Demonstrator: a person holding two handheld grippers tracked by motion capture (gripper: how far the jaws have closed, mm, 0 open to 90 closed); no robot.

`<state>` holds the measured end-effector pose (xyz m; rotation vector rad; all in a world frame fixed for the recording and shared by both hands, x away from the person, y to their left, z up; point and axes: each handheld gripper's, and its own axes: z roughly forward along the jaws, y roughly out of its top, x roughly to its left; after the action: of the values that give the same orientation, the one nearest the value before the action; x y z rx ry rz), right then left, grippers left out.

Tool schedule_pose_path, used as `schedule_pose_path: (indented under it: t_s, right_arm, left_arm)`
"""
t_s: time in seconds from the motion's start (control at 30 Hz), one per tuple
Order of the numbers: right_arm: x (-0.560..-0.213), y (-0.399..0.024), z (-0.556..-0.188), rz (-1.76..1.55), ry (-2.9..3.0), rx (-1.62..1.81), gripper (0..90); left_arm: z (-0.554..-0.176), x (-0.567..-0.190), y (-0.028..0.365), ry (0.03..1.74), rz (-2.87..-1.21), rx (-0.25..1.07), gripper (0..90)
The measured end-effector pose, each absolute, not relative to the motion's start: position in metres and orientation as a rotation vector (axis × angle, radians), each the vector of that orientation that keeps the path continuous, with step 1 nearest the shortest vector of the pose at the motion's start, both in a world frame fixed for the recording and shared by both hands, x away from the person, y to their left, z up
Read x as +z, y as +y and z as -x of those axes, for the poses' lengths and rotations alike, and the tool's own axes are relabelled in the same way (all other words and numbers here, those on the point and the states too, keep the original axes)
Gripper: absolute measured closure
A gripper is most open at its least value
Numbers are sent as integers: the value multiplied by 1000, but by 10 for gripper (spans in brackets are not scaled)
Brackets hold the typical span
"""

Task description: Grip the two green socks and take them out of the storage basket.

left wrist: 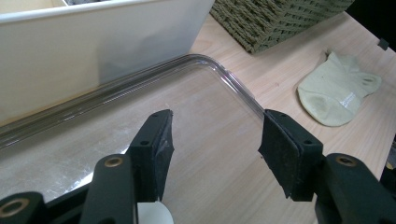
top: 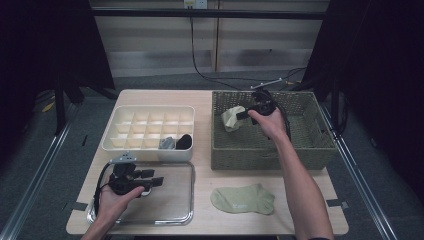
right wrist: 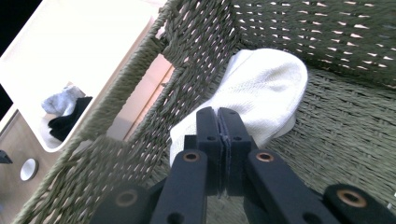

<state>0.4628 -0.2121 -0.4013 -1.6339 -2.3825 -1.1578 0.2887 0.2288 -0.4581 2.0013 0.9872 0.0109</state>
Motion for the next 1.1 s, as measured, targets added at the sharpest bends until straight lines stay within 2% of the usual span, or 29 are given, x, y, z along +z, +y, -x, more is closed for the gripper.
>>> schedule_pose_path:
  t_s: [0.93, 1.1]
  right_arm:
    - [-370, -235, -415, 1586, -2359, -1409, 885]
    - [-364, -239, -409, 1580, -2354, -1440, 885]
  left_arm:
    - [-290, -457, 223, 980, -1976, -16, 451]
    - [-291, -453, 218, 1001, -1964, 7, 493]
